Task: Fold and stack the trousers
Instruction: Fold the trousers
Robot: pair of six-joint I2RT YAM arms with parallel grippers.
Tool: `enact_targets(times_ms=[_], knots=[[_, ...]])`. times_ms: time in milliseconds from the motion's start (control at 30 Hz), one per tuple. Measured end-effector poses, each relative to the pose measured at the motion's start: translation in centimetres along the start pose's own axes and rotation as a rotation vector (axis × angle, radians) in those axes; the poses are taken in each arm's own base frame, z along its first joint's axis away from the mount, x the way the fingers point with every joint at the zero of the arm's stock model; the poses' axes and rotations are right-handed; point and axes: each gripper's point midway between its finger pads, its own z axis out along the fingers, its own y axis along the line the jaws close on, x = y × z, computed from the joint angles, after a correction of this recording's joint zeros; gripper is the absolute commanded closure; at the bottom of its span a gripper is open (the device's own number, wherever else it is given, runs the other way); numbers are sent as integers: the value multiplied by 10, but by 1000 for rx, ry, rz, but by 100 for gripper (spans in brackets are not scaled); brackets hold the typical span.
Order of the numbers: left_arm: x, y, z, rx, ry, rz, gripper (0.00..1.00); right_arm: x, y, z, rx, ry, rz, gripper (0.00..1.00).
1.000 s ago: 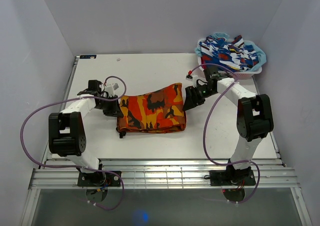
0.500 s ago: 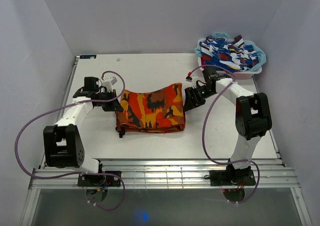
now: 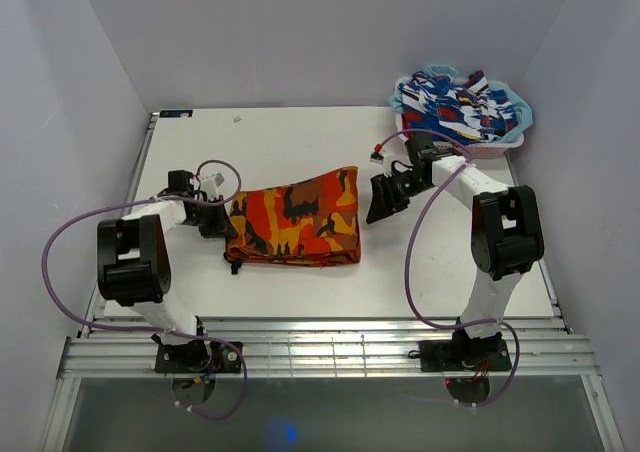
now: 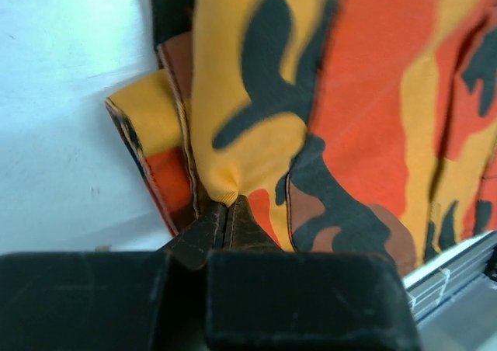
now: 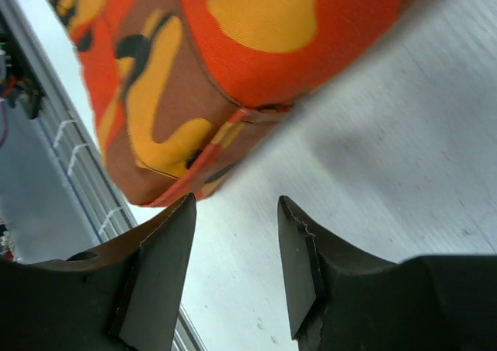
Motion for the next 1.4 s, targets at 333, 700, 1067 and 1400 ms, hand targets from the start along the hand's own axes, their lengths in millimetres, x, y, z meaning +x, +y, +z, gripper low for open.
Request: enact_targets(times_ms=[333, 700, 1067, 1400], knots=[[2, 5, 15, 73, 47, -99, 100, -47, 79, 8, -331, -170, -41, 48], [-1, 11, 11, 103, 37, -177, 100, 11, 83, 86, -522, -75, 222, 46], [-3, 17, -4, 188, 17, -148, 48, -3, 100, 82, -518, -55, 122, 13], [-94, -42, -88, 311, -289, 215, 16, -90, 125, 18, -439, -212, -163, 19]])
